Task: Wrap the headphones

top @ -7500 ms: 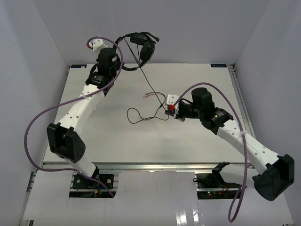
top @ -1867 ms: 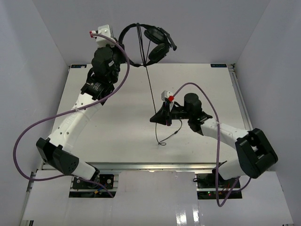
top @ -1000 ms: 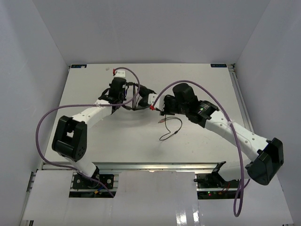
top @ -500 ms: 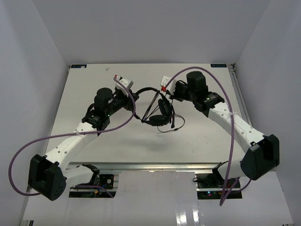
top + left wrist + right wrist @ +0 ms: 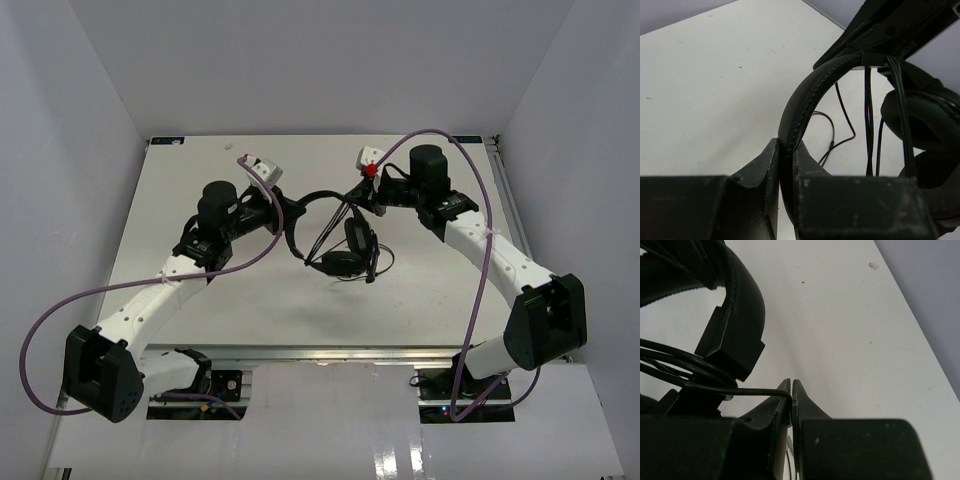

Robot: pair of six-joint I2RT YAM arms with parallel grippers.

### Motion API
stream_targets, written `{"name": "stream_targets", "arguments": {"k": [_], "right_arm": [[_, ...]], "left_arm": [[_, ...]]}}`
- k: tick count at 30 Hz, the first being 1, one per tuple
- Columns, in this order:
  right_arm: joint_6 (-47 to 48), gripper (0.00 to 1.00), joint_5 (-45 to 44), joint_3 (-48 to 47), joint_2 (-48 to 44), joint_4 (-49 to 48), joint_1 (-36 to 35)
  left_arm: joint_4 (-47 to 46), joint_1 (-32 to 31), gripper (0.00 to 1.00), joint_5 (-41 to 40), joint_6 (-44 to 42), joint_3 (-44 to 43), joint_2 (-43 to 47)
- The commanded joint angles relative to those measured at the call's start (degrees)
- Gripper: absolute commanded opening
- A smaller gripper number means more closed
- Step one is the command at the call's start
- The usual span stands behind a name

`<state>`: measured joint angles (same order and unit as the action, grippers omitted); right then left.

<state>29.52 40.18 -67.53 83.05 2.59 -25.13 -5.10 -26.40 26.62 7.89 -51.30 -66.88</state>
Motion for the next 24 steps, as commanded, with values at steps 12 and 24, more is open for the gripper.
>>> {"name": "stream_targets", "arguments": {"k": [12,24], "right_arm": [[-14.12,0.15,9.98,7.55,3.62,-15.80,6.07],[-63.73,0.52,23.47,13.76,14.18,-70.47,1.94]], "left_arm": [[-10.39,-3.13,0.00,13.15,11.48,-8.72,2.49],[-20.07,-4.66,0.00,3.70,32.55,-24.70,-7.59]]}}
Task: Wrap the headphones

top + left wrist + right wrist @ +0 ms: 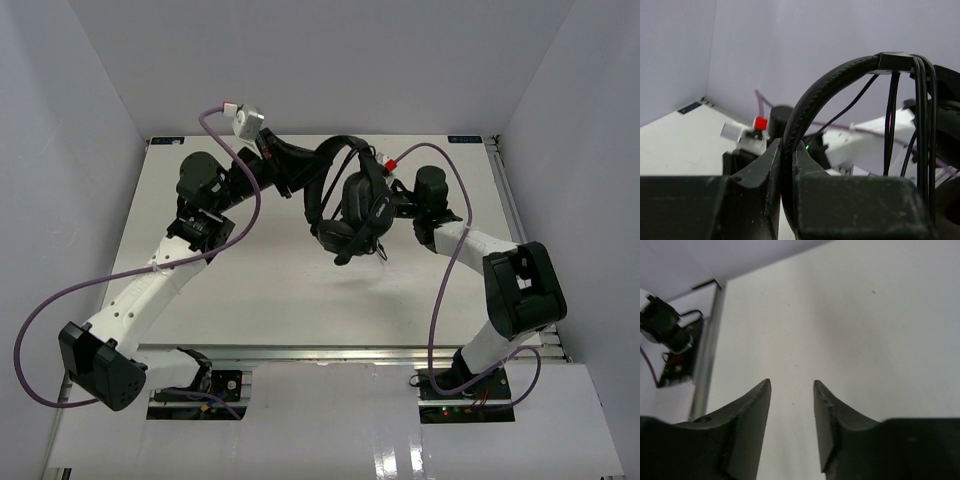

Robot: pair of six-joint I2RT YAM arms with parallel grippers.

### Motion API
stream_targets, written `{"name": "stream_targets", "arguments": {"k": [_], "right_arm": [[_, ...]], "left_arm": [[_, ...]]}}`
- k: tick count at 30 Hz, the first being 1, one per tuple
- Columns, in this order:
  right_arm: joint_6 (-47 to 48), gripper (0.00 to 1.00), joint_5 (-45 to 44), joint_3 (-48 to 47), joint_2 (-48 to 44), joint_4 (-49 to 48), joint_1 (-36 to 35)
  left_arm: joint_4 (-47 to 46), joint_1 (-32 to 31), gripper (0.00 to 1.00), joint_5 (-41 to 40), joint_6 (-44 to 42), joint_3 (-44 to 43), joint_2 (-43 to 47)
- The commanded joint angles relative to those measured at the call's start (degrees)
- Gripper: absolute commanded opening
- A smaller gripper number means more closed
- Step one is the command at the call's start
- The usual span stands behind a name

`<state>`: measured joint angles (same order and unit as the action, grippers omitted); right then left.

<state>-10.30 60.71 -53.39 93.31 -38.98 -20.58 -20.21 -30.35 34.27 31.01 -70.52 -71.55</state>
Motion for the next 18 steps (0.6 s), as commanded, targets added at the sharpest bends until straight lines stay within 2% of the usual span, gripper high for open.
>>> {"name": "stream_targets", "arguments": {"k": [1,2,3,6,9,10,11,13,14,18], "right_arm": [[-28.88,0.54,2.77,-0.07,5.33,-34.99,-2.95],[-33.33,0.55,2.67,0.20,6.62,-42.82,-3.22],[-35.94,0.56,2.71,0.69,7.18,-45.22,-3.61],[-35.55,0.56,3.17,3.27,5.25,-43.82,-4.86],[-17.59,0.56,-5.28,6.18,-0.80,-22.01,-5.61],[-12.59,0.57,-10.17,5.69,-3.10,-9.84,-5.91],[0.90,0.61,-24.10,4.20,-5.59,3.55,-6.75],[2.66,0.72,-38.02,2.68,-7.72,11.82,-6.89],[2.27,0.74,-46.49,2.55,-8.00,12.87,-6.56],[1.18,0.83,-56.09,1.98,-9.09,14.87,-3.48]], "left_arm": [[-5.40,-0.80,0.00,-4.83,10.07,-6.22,-3.28],[-5.62,-0.85,0.00,-5.73,10.61,-6.86,-3.49],[-5.42,-0.85,0.00,-6.58,10.69,-7.49,-3.72],[-4.02,-0.85,0.00,-9.70,9.90,-8.64,-3.86],[-3.18,-0.85,0.00,-11.70,8.55,-8.90,-3.83],[-3.20,-0.85,0.00,-11.75,8.51,-8.82,-3.80],[-3.26,-0.85,0.00,-11.68,8.44,-8.74,-3.85],[-3.23,-0.85,0.00,-11.61,8.17,-8.37,-3.66],[-3.08,-0.85,0.00,-11.70,8.06,-8.08,-3.45],[-2.23,-0.85,0.00,-12.29,6.97,-6.33,-1.61]]}}
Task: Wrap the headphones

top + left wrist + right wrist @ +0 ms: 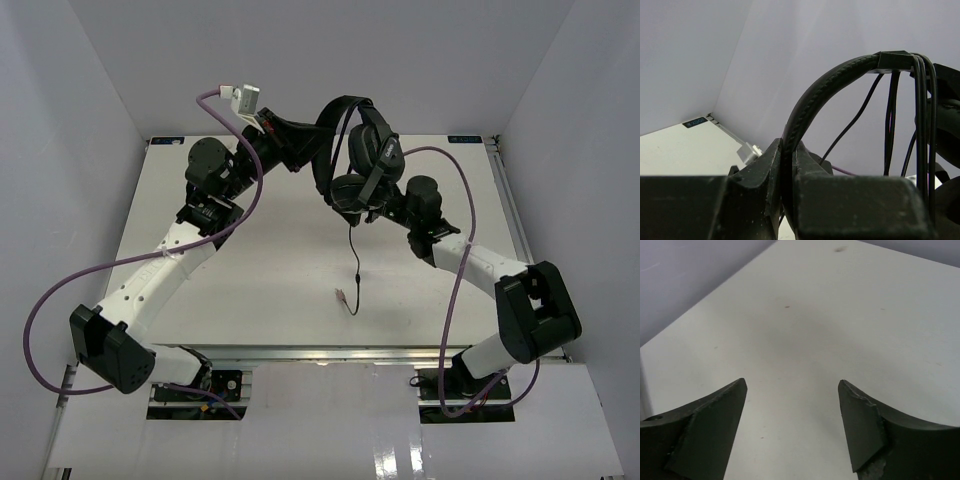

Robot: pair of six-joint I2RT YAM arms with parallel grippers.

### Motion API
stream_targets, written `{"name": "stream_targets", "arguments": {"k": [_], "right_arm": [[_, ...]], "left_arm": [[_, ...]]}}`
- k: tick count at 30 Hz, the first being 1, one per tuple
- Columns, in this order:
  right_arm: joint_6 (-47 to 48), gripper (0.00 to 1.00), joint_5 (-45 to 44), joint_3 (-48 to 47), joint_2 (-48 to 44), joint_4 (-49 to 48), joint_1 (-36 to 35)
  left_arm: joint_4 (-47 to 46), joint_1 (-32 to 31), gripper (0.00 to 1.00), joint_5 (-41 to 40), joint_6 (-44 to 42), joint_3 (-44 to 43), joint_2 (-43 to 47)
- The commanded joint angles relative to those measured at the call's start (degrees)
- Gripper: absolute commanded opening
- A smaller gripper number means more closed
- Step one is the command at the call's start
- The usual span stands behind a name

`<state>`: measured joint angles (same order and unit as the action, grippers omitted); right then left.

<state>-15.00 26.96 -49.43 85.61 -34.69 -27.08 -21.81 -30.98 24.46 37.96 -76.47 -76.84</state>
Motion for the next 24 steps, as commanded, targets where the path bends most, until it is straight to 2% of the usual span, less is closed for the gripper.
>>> {"name": "stream_targets", "arguments": {"k": [1,4,7,8,10,11,12,14,15,18,19,22,24], "right_arm": [[5.79,0.84,-21.37,-1.92,-1.92,10.83,4.91],[8.38,0.92,-16.93,-1.38,-3.76,11.81,9.29],[18.31,0.98,-10.37,-0.76,-6.22,13.76,12.83],[24.63,0.99,-2.83,-1.70,-6.27,17.47,13.95],[45.78,0.99,21.85,-5.20,-5.59,29.11,17.08],[58.27,0.97,30.09,-7.70,-4.86,40.09,17.15],[74.46,0.94,37.30,-10.67,-4.05,55.10,16.94],[87.49,0.90,38.75,-11.96,-3.88,69.91,15.22],[81.33,0.90,35.78,-10.62,-4.87,62.00,13.28],[51.41,0.90,23.83,-0.10,-10.28,25.40,10.06],[44.79,0.90,18.87,2.76,-11.16,19.03,8.91],[34.60,0.90,7.45,0.14,-7.71,12.35,5.96],[31.57,0.90,4.60,-2.90,-4.94,11.33,3.84]], "left_arm": [[0.20,-0.22,0.00,-2.78,-0.87,0.01,4.08],[2.54,-0.22,0.00,-5.19,-3.27,0.26,5.55],[5.01,-0.22,0.00,-8.11,-5.35,0.35,6.80],[5.37,-0.22,0.00,-8.99,-5.66,0.38,6.97],[6.37,-0.22,0.00,-10.21,-6.58,0.44,7.18],[6.48,-0.22,0.00,-10.10,-6.82,0.32,7.05],[6.60,-0.22,0.00,-9.86,-7.11,0.09,6.87],[6.60,-0.22,0.00,-9.25,-7.30,-0.10,6.34],[6.54,-0.22,0.00,-9.19,-7.41,-0.21,6.22],[6.34,-0.22,0.00,-8.92,-7.42,-0.28,5.98],[6.34,-0.22,0.00,-8.78,-7.32,-0.33,5.93],[6.51,-0.22,0.00,-8.33,-6.72,-0.35,5.95],[6.42,-0.22,0.00,-8.09,-6.29,-0.26,6.00]]}}
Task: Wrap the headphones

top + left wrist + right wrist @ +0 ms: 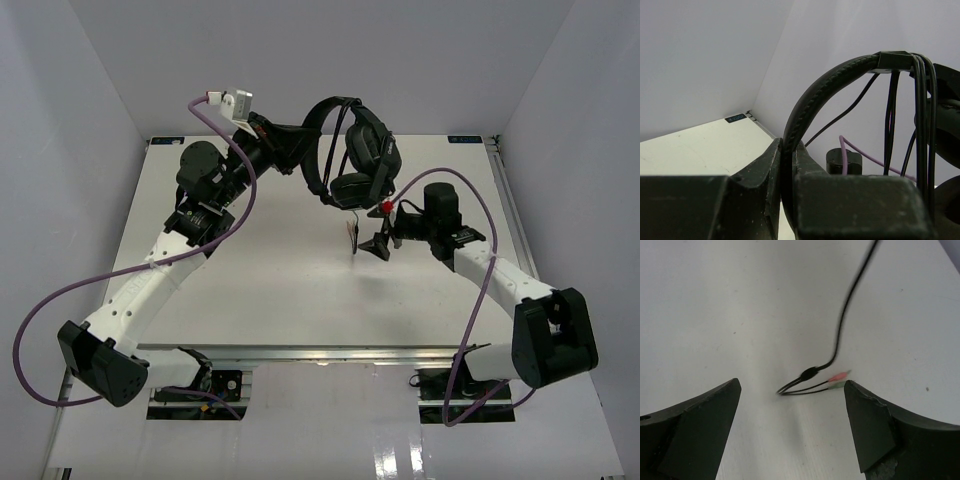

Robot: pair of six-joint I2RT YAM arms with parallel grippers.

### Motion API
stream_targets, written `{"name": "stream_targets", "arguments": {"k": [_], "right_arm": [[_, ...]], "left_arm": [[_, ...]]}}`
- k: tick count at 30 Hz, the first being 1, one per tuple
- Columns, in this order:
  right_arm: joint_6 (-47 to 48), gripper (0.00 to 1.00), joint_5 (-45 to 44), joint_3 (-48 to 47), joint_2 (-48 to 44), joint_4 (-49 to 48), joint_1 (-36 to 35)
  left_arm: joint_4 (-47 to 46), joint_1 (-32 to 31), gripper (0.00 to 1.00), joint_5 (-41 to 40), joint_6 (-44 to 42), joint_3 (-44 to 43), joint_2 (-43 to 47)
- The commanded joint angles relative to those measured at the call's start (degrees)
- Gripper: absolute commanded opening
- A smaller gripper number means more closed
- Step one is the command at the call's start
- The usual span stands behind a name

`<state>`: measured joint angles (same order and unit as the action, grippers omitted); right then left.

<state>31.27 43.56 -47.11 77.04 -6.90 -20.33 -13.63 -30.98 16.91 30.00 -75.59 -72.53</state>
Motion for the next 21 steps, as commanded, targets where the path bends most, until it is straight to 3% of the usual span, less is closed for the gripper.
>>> {"name": "stream_targets", "arguments": {"k": [1,4,5,7,8,11,13,17,21], "right_arm": [[-18.80,0.91,-10.37,-6.51,5.35,-17.33,-3.35],[-27.41,0.98,-9.88,-8.78,9.20,-20.67,-5.57],[-29.36,0.88,-9.56,-9.41,10.74,-21.05,-6.53],[-30.91,0.38,-6.96,-10.64,14.09,-20.05,-8.35],[-32.02,0.29,-5.00,-10.91,14.51,-19.52,-8.95],[-32.61,0.12,0.21,-6.12,12.73,-23.79,-9.11],[-31.56,0.08,1.09,-1.04,9.15,-24.82,-9.11],[-21.67,0.08,-2.30,5.54,0.54,-21.05,-10.69],[-14.56,0.08,-6.58,1.63,-2.99,-8.80,-12.79]], "left_arm": [[-1.83,-0.22,0.00,-0.40,2.03,-1.14,1.69],[-2.04,-0.22,0.00,-0.45,2.37,-1.14,1.78],[-2.17,-0.22,0.00,-0.50,2.55,-1.09,1.80],[-2.45,-0.22,0.00,-0.66,3.05,-0.86,1.88],[-2.46,-0.22,0.00,-0.79,3.18,-0.73,2.01],[-0.99,-0.22,0.00,-3.85,2.42,-0.70,2.82],[0.15,-0.22,0.00,-7.84,1.73,-0.53,3.70],[1.93,-0.22,0.00,-28.35,4.00,1.55,4.44],[1.40,-0.13,0.00,-39.90,5.96,1.78,1.59]]}}
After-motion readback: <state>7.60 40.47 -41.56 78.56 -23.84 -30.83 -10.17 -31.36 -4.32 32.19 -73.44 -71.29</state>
